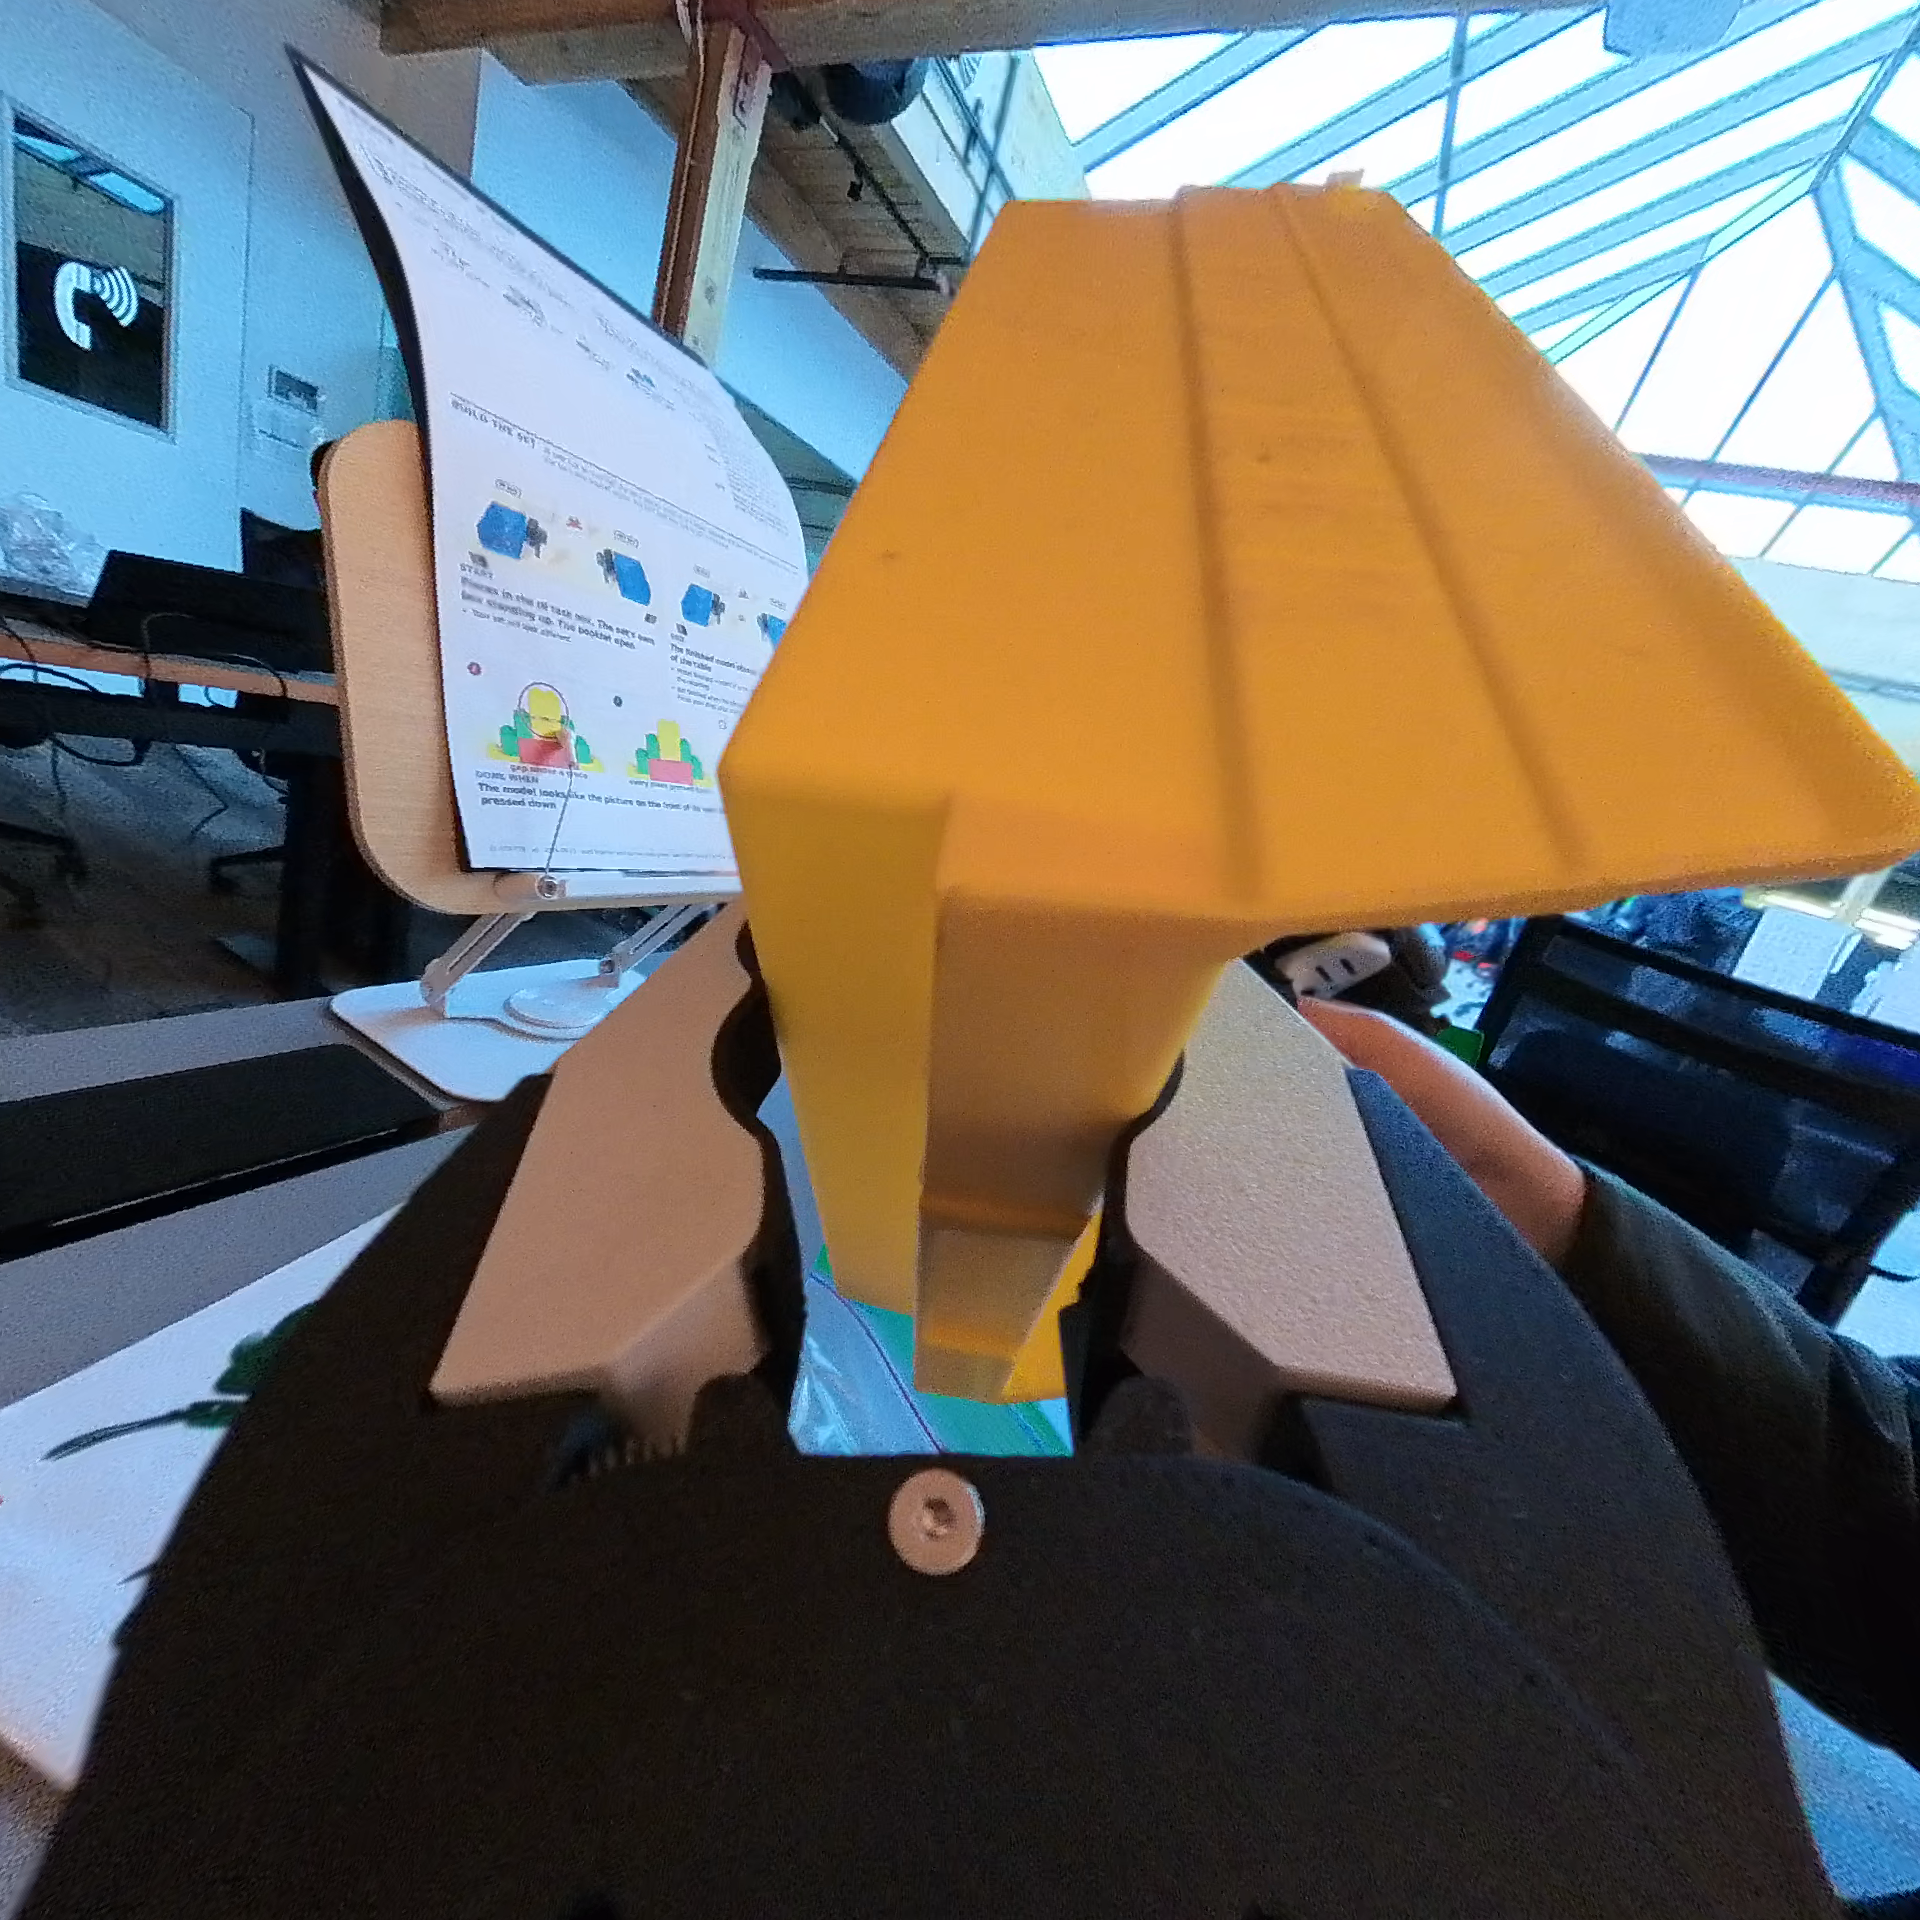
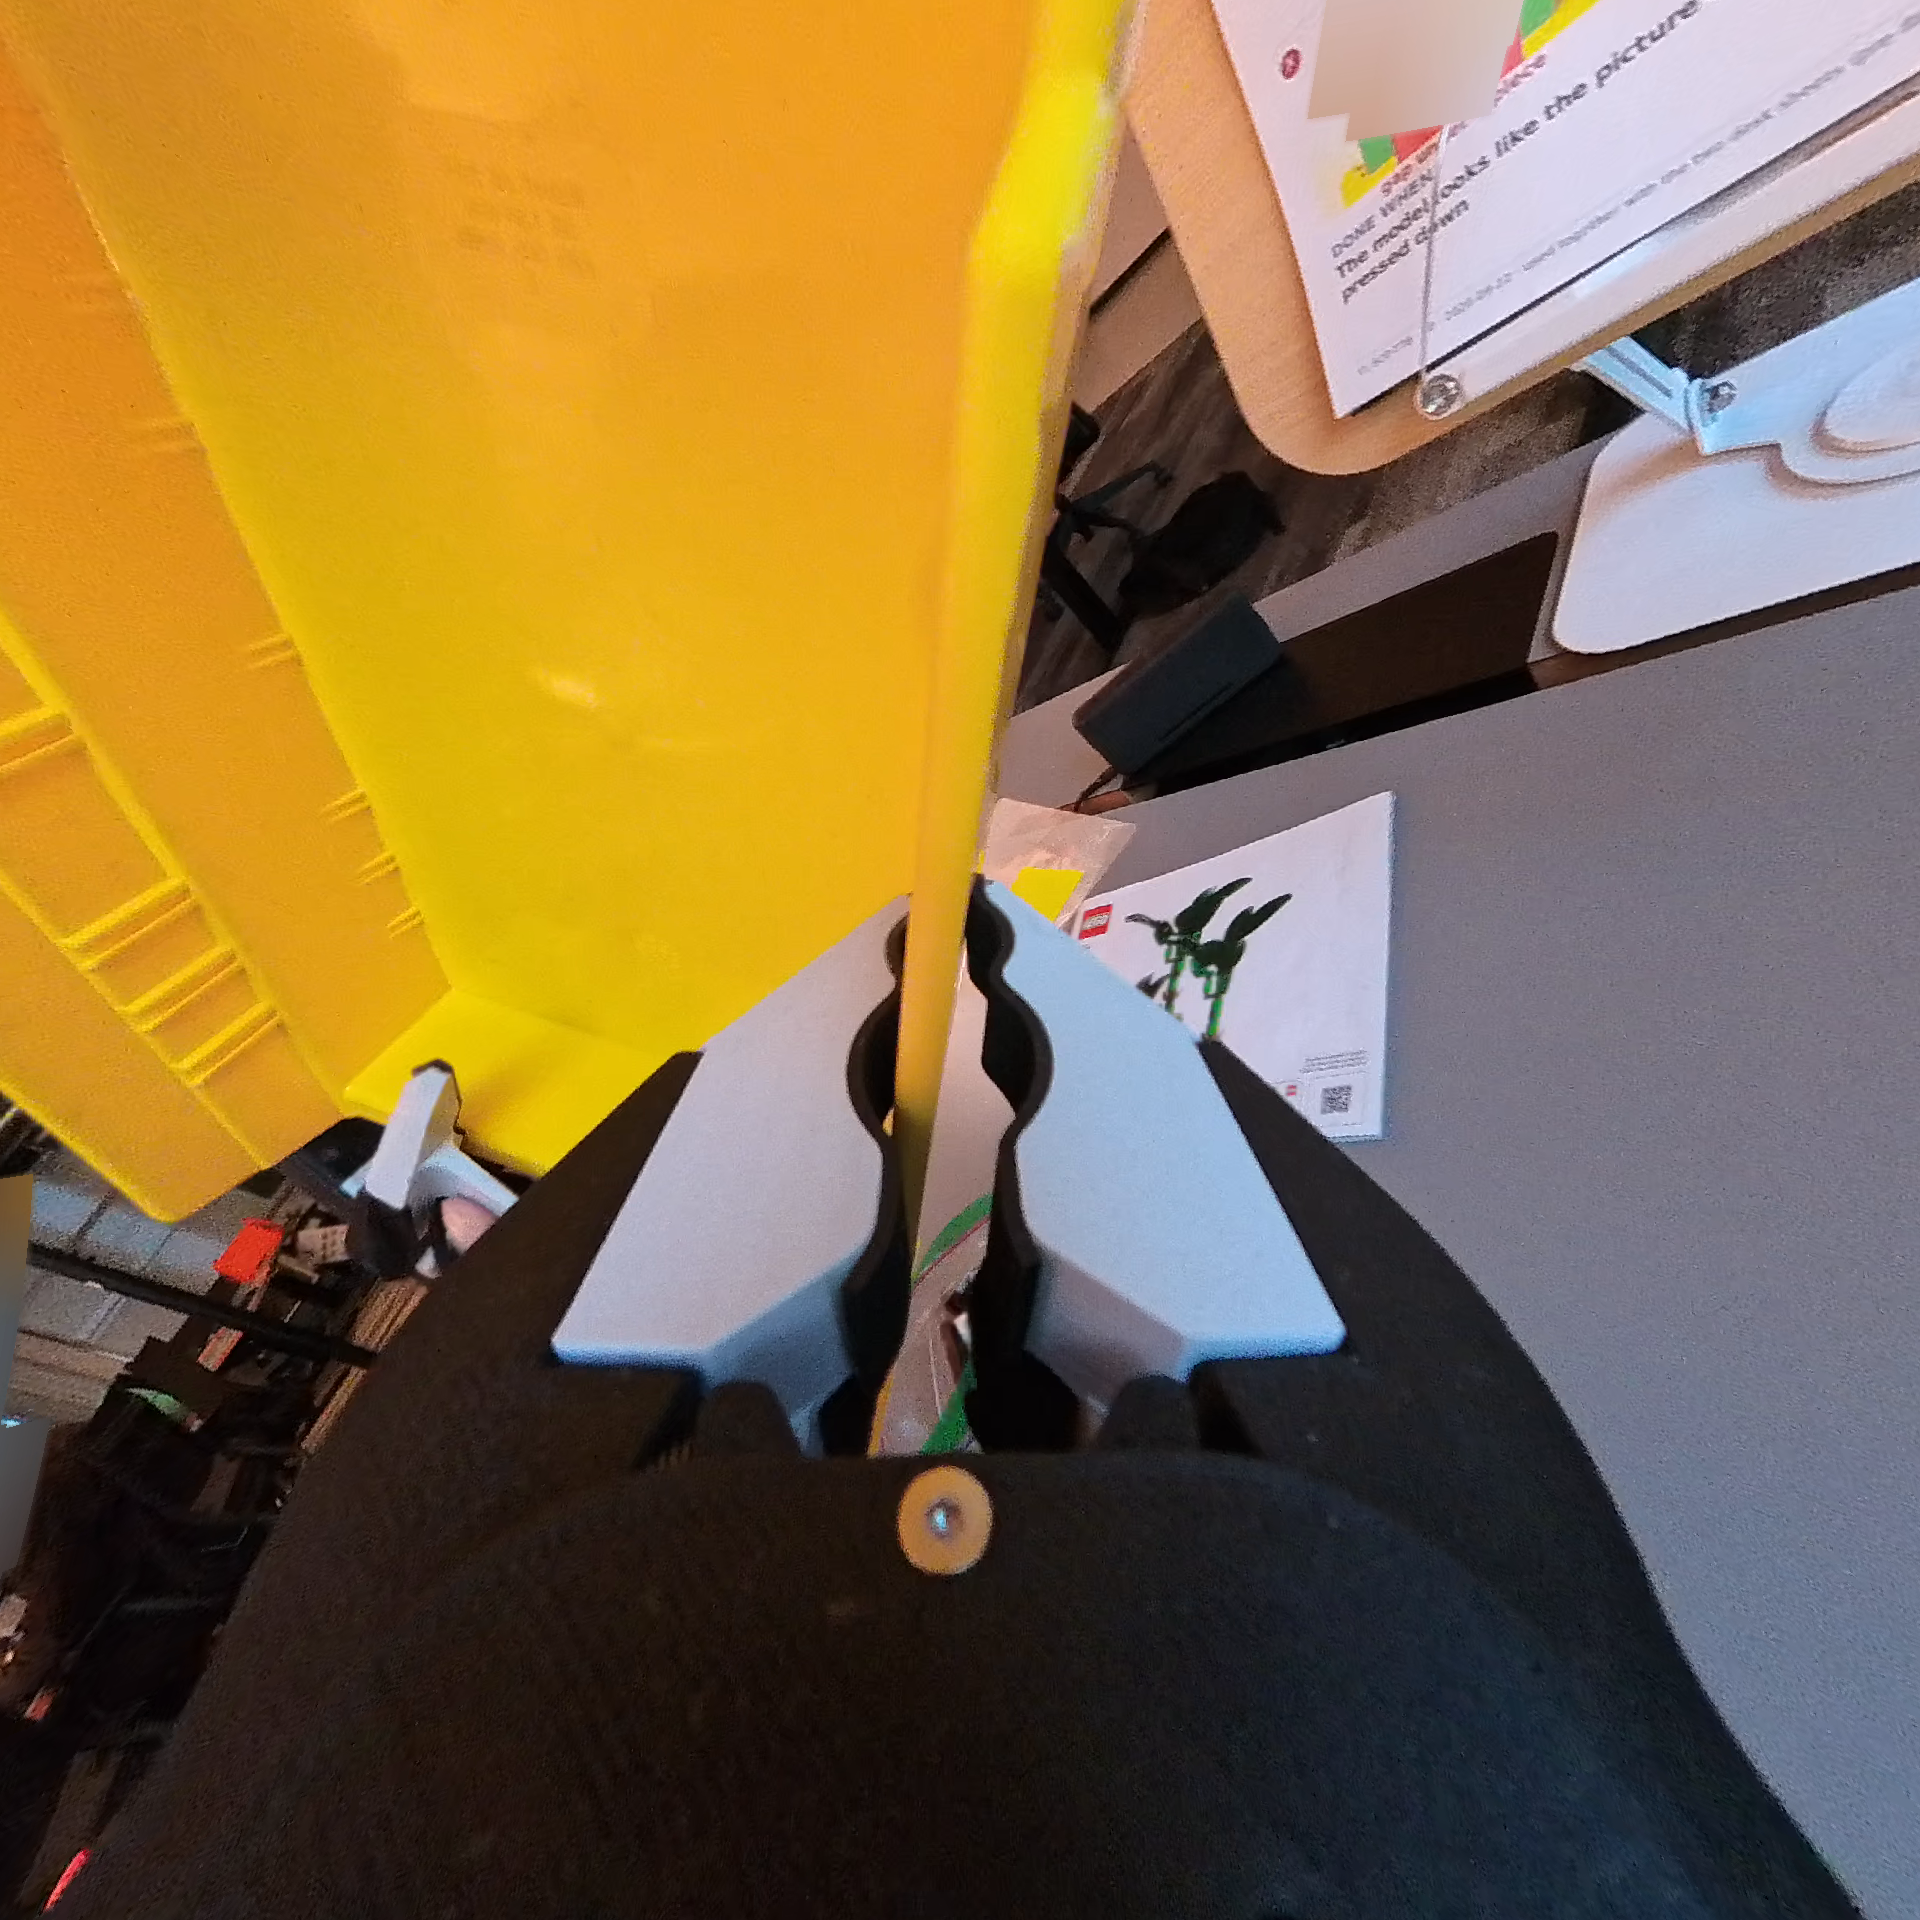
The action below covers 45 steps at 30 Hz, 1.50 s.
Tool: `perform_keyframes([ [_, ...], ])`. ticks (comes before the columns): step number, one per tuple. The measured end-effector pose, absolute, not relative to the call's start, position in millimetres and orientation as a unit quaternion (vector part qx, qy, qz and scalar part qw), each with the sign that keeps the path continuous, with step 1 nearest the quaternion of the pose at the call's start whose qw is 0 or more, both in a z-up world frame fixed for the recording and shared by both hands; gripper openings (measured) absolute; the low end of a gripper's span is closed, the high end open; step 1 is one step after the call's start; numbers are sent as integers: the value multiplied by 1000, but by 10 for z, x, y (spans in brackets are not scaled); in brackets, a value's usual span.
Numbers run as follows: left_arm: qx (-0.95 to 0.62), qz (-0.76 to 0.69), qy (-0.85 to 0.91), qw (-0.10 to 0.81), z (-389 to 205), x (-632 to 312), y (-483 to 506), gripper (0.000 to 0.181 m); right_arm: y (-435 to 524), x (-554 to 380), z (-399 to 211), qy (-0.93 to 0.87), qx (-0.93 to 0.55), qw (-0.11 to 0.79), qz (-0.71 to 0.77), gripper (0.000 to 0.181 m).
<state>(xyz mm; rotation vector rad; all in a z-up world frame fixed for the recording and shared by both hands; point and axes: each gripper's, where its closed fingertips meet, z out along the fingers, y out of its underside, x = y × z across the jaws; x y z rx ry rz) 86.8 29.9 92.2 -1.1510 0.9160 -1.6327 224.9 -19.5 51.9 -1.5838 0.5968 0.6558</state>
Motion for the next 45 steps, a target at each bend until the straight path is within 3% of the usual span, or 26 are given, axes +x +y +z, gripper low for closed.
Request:
perform_keyframes([
  [7, -463, -688, 336, 447, 816, 1069, 476, 54, -262, 2388, 444, 266, -681, 628, 265, 6],
  [14, -462, -719, 316, 412, 767, 1147, 488, 54, -395, 2372, 470, 254, -690, 637, 233, 15],
  [27, -468, -696, 358, 411, 883, 1056, 67, 53, -790, 2272, 563, 260, -679, 649, 224, 16],
  [45, -456, -706, 347, 415, 705, 981, 399, 52, -521, 2180, 442, 245, -709, 634, 187, 16],
])
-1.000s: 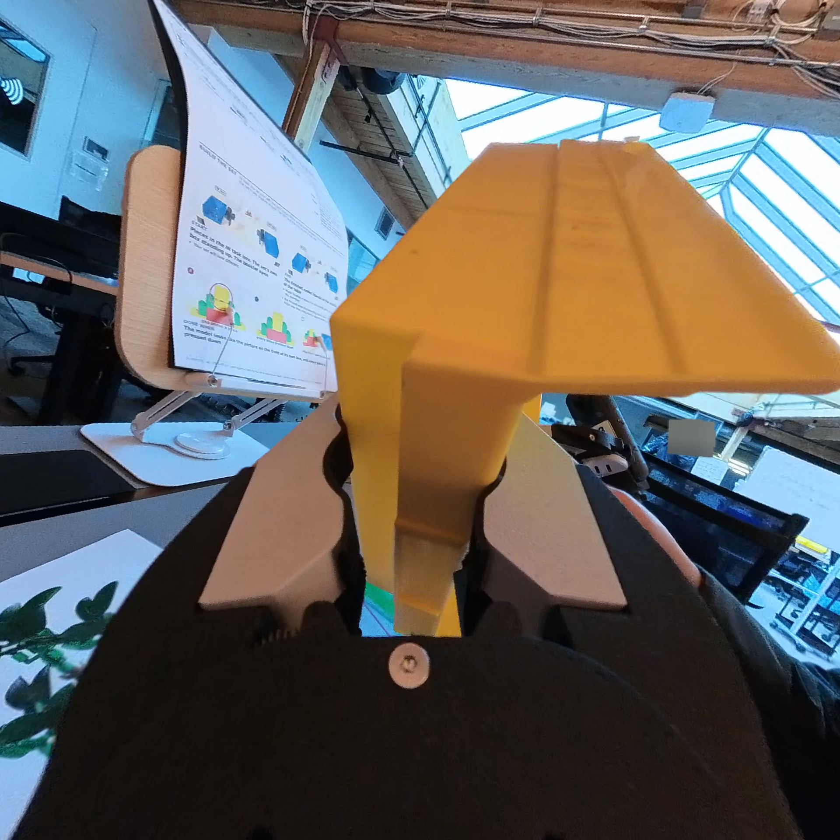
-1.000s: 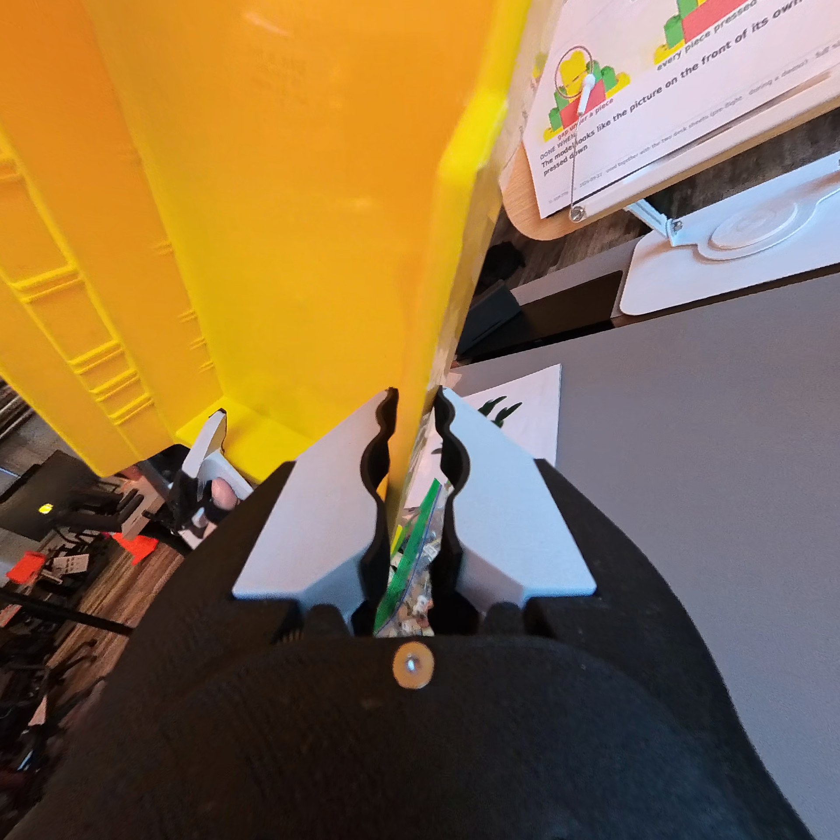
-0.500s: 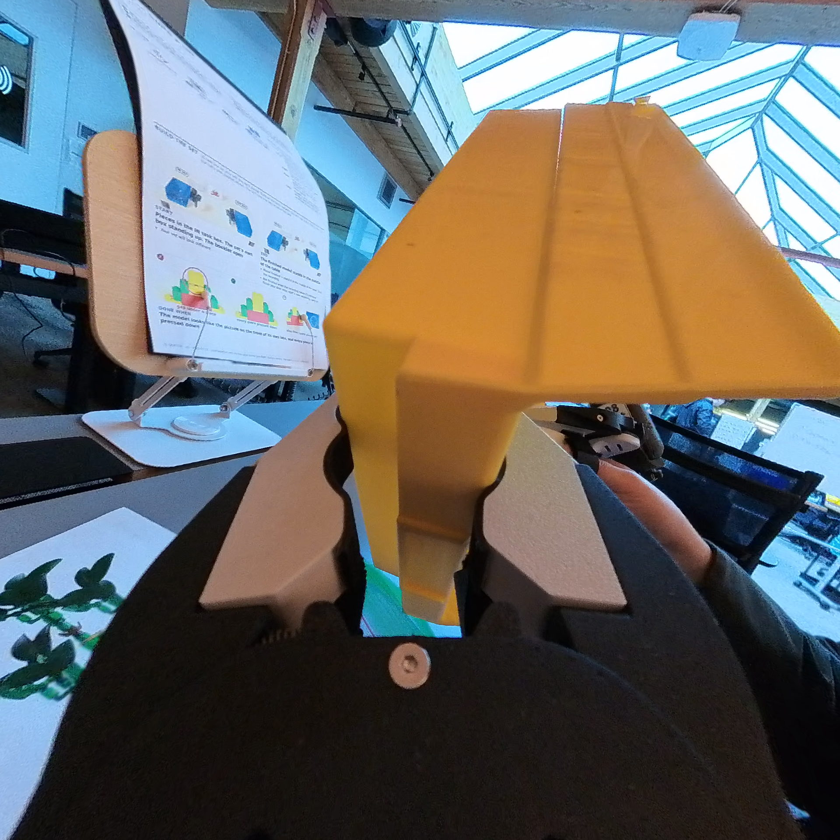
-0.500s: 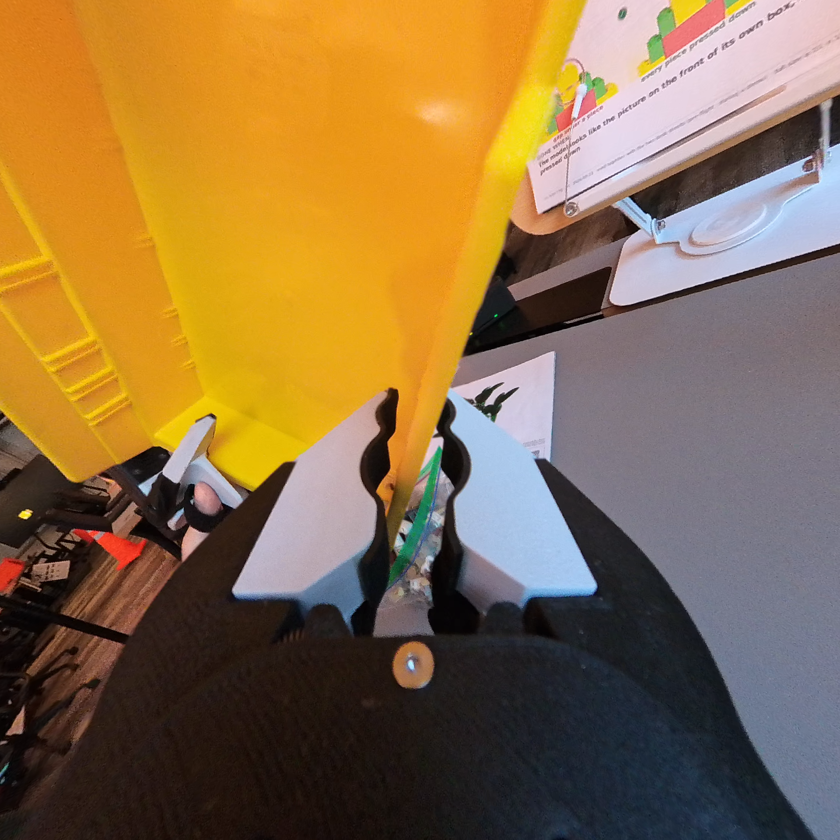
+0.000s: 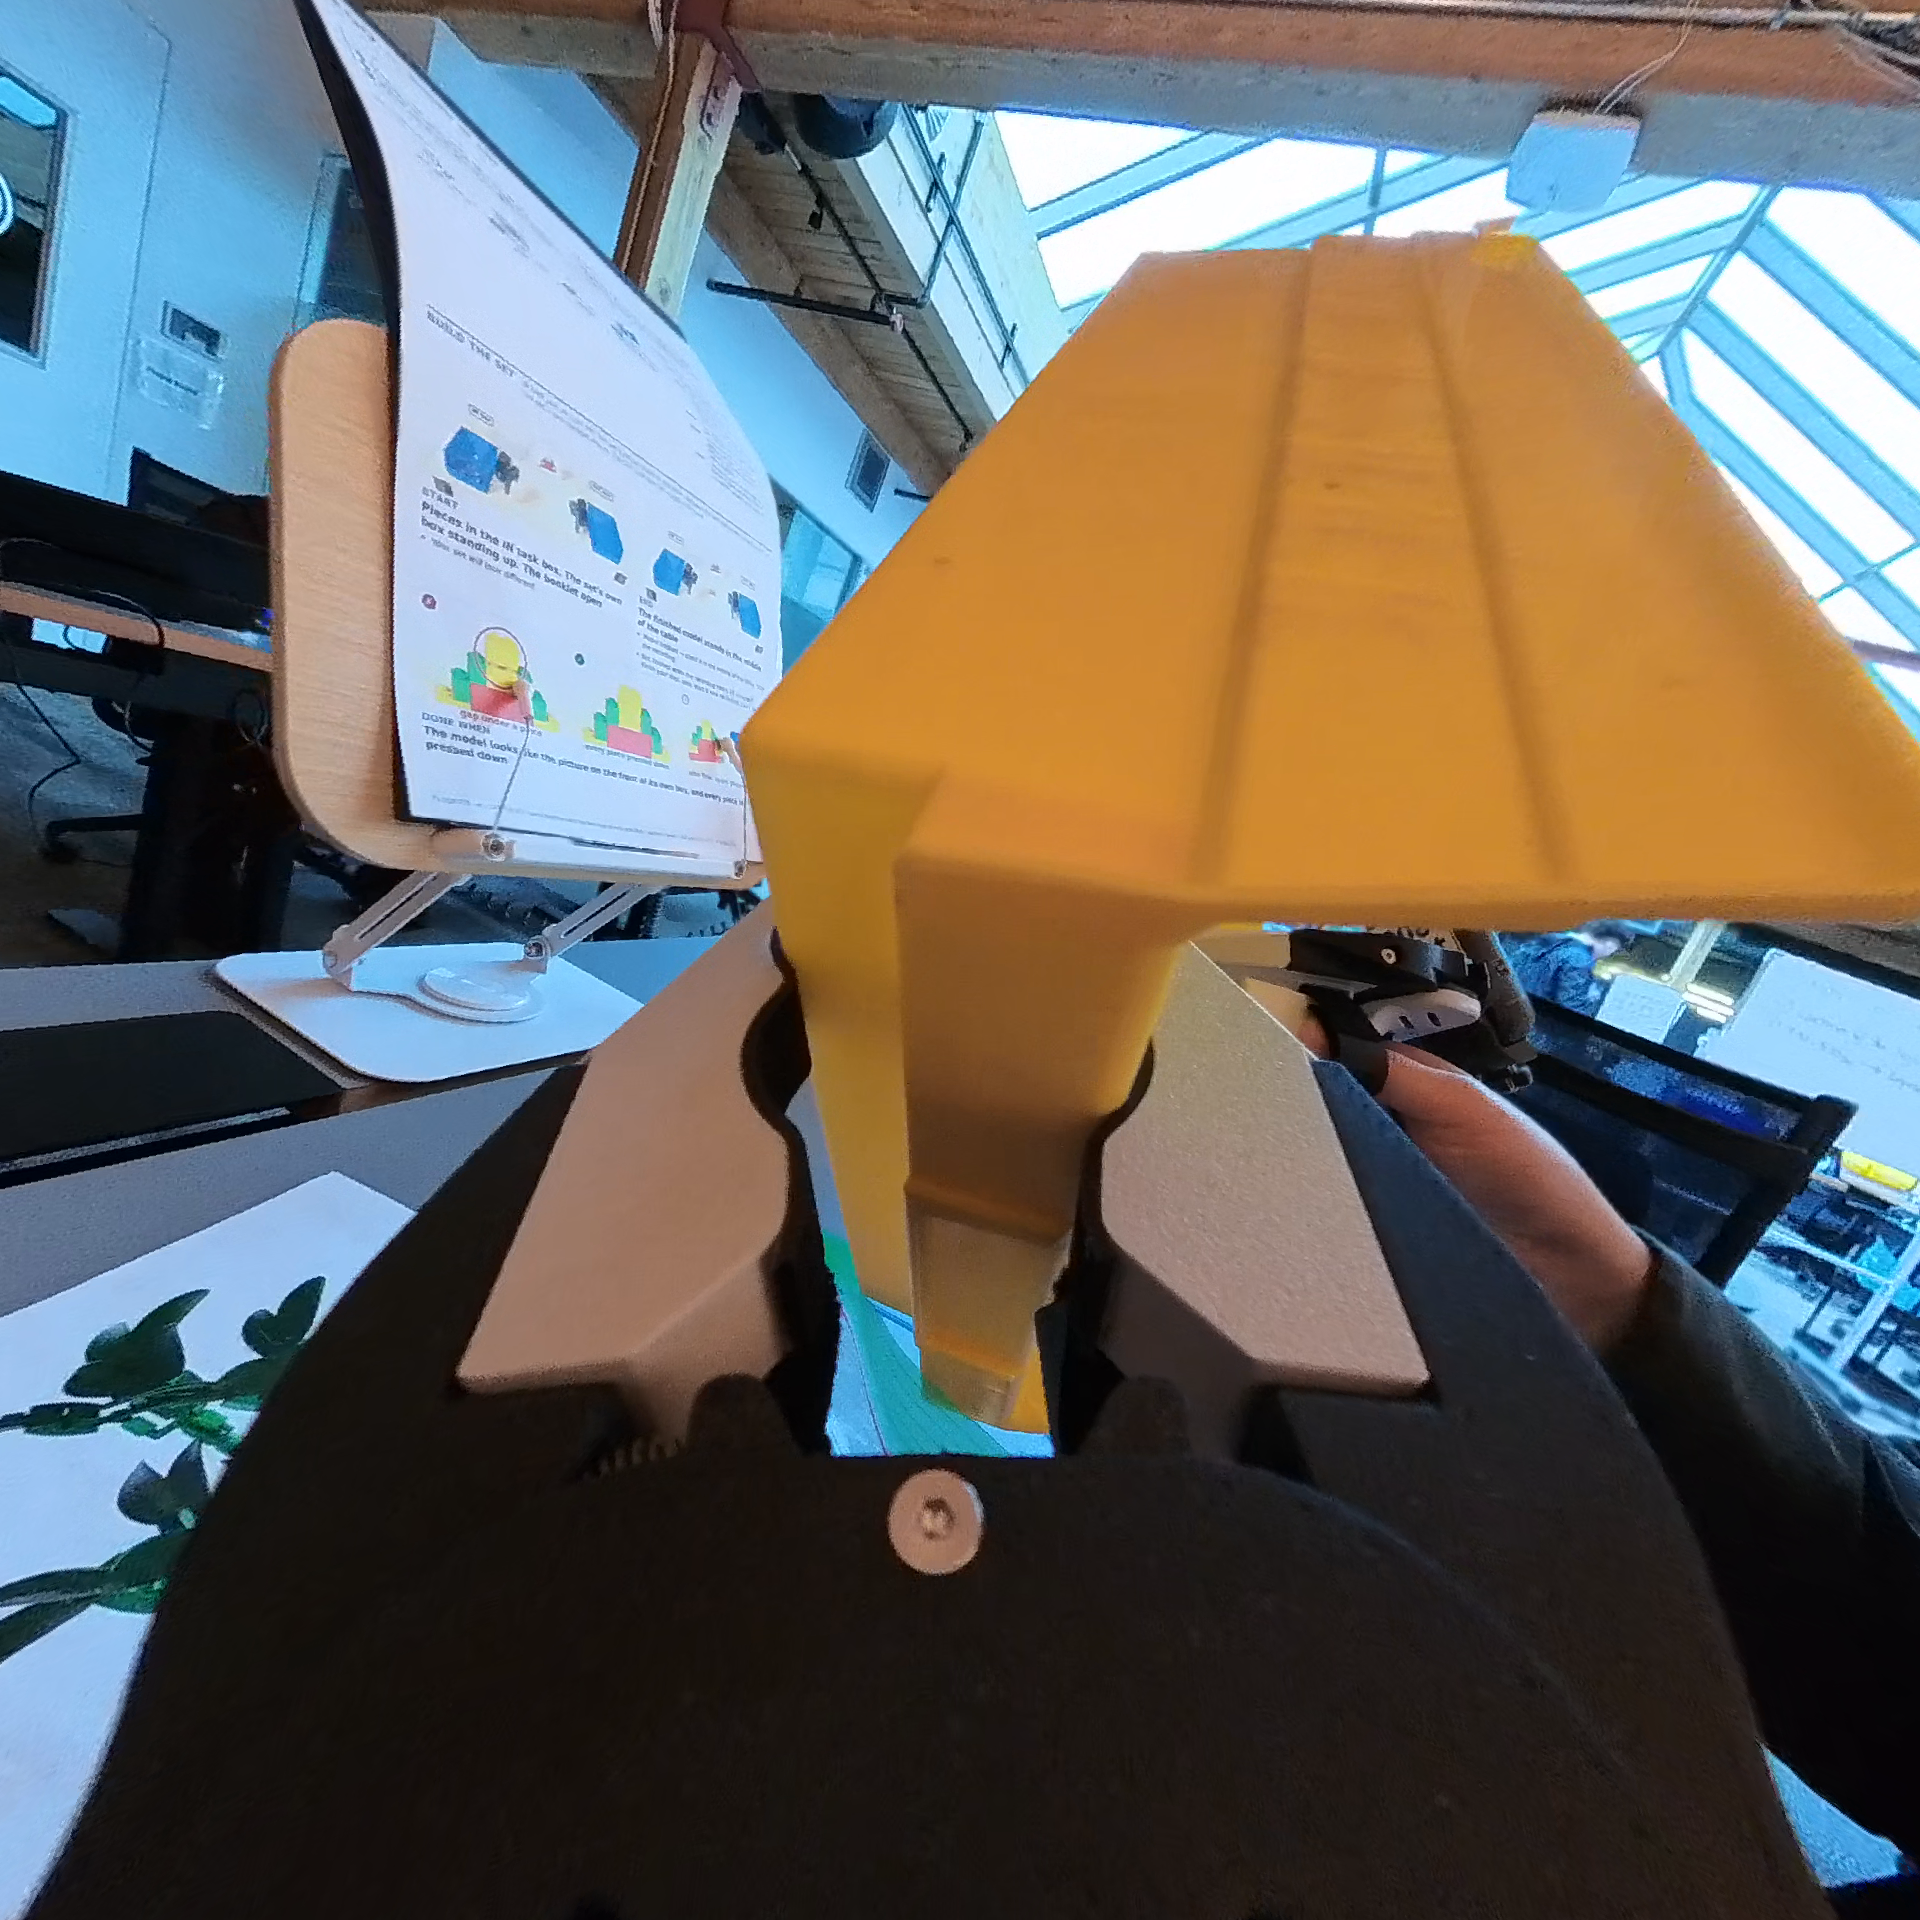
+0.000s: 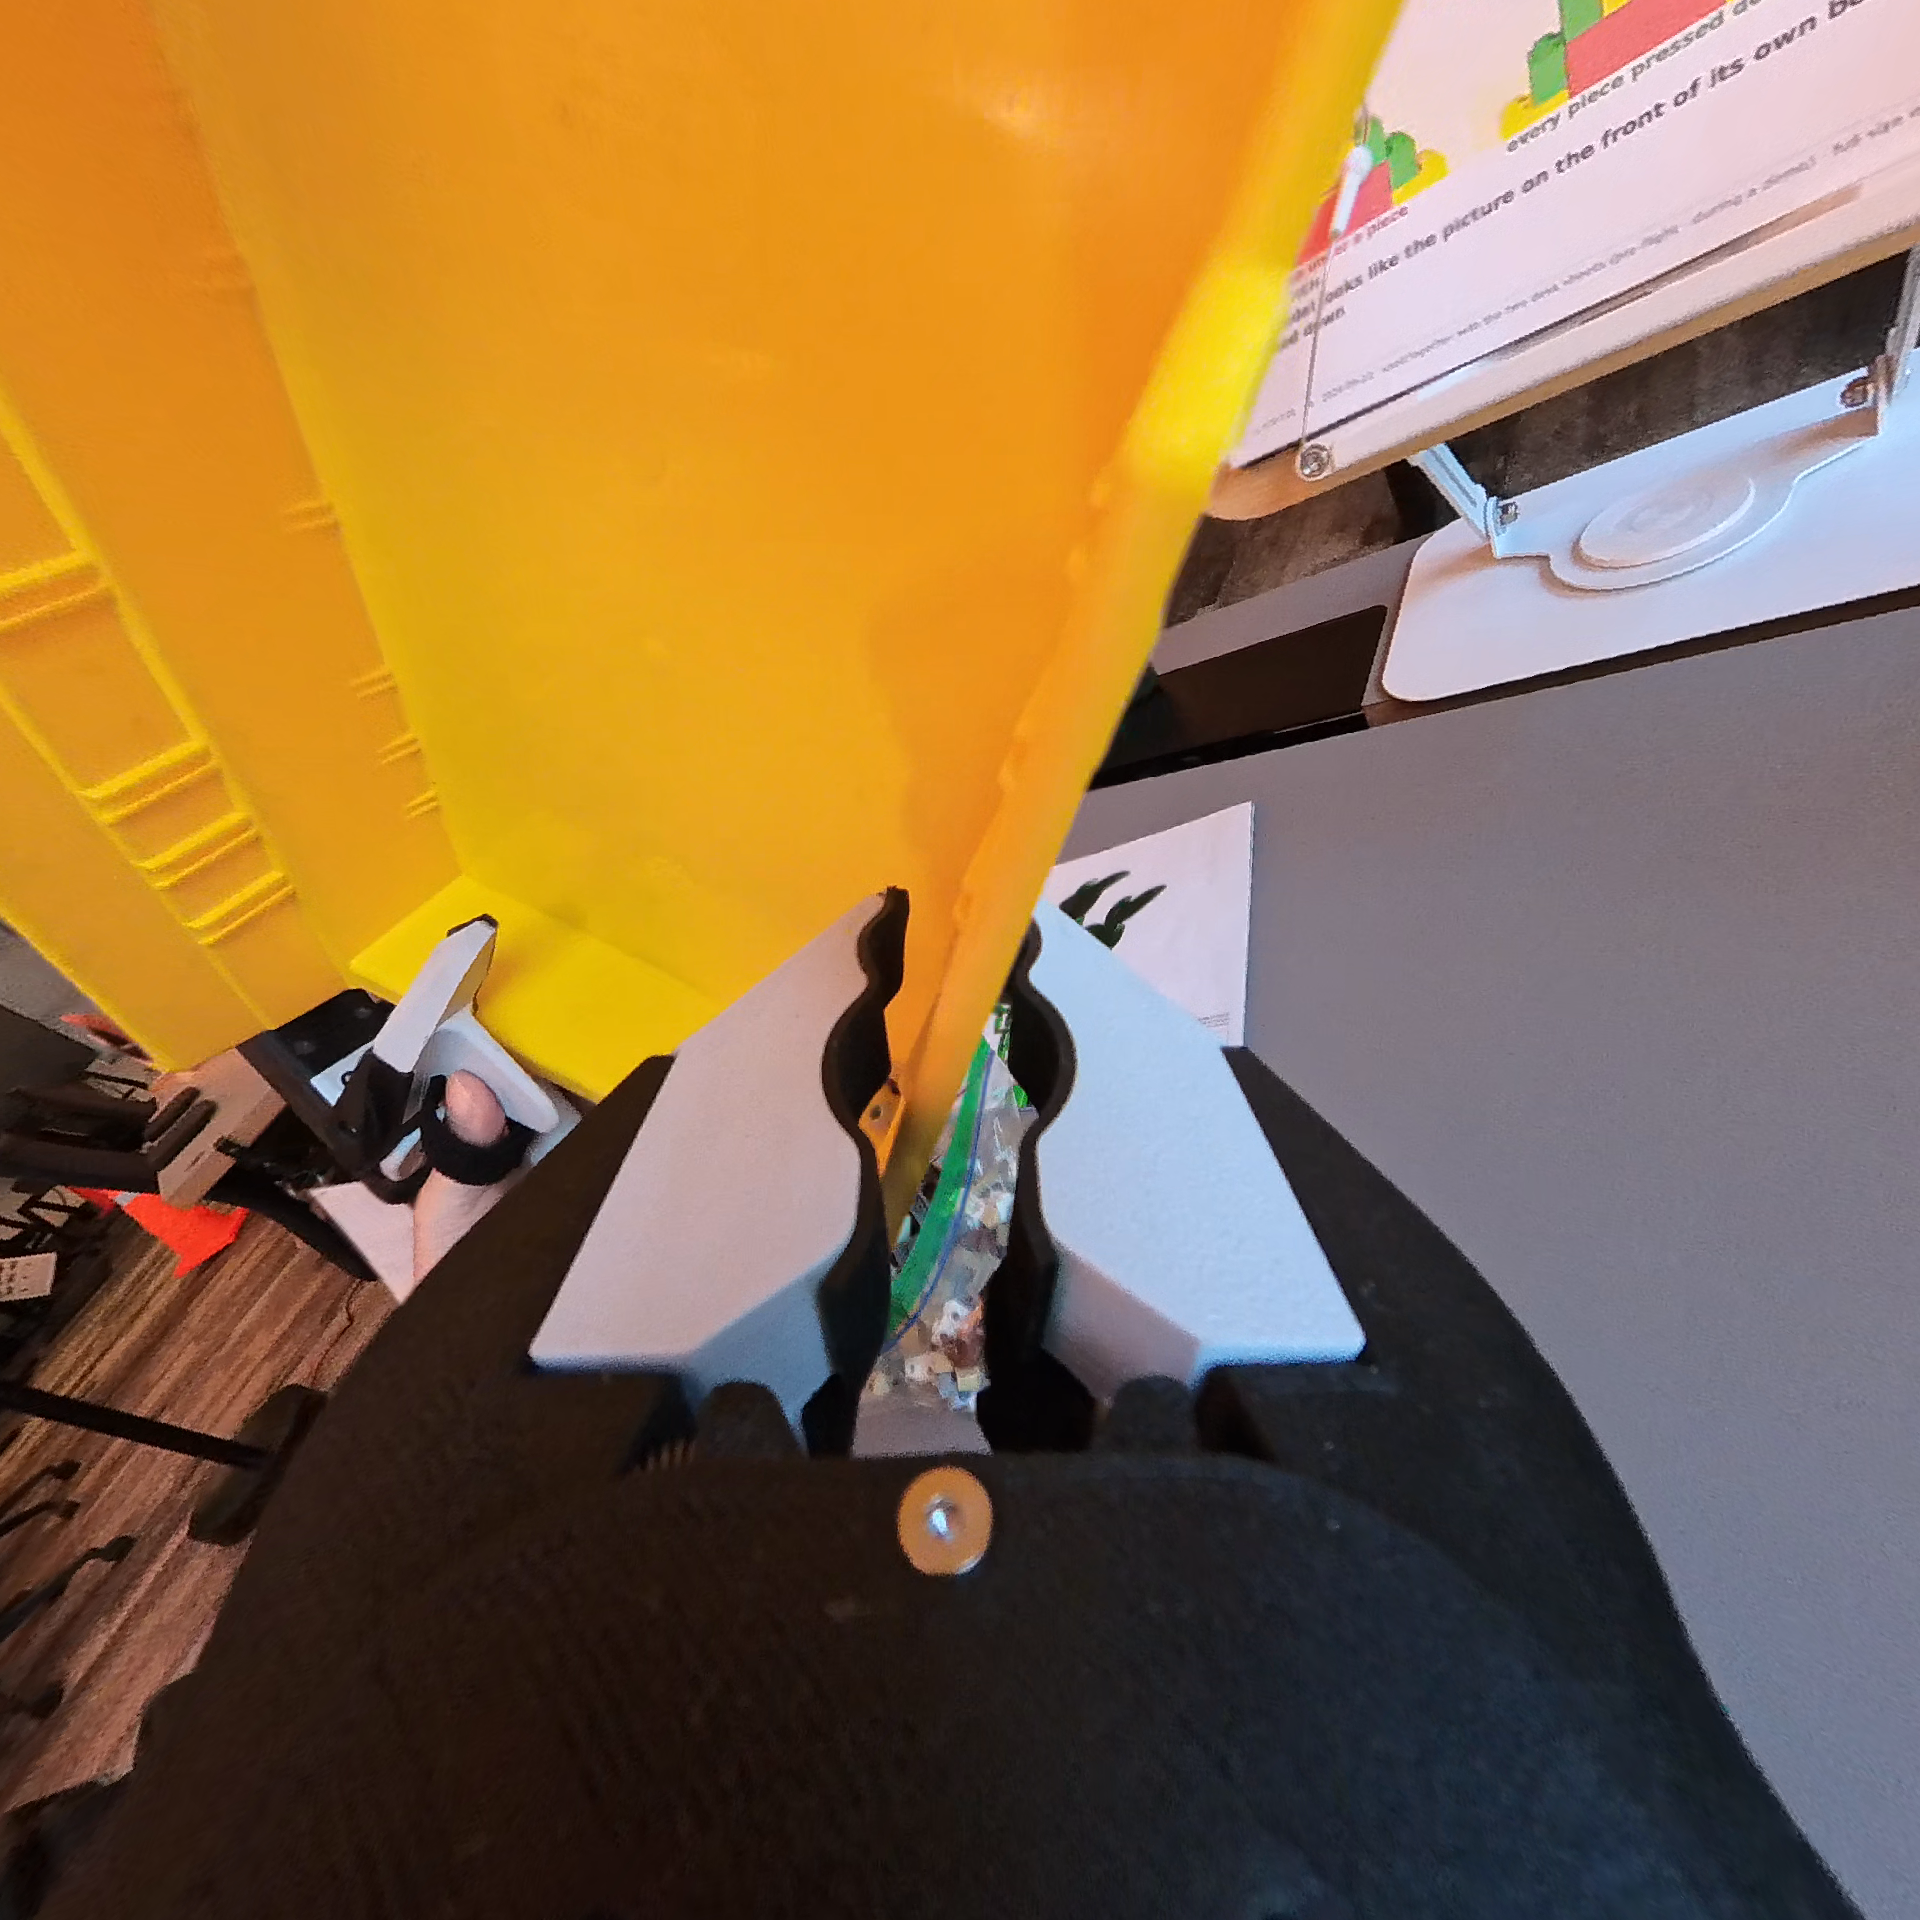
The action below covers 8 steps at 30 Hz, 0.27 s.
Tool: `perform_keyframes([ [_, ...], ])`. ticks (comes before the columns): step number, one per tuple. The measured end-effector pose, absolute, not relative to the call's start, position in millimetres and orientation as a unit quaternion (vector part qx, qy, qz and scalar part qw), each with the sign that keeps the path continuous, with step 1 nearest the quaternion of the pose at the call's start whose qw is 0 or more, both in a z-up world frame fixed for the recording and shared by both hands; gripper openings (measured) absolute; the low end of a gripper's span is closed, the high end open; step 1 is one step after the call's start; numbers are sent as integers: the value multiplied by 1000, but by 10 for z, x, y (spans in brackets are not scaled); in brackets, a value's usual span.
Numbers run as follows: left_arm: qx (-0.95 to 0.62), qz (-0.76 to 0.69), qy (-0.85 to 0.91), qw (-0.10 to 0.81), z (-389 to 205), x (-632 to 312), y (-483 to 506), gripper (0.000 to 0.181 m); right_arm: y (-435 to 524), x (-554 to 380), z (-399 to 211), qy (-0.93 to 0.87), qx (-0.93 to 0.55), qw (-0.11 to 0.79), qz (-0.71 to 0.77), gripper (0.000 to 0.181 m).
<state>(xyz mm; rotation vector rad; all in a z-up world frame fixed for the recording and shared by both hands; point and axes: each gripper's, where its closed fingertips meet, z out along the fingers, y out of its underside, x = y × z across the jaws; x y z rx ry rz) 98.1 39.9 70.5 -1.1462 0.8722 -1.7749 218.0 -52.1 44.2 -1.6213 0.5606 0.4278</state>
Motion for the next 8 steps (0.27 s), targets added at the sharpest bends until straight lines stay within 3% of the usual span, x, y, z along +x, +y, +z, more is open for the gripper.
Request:
perform_keyframes([
  [8, -445, -730, 328, 402, 640, 958, 549, 51, -442, 2108, 466, 230, -714, 637, 179, 18],
])
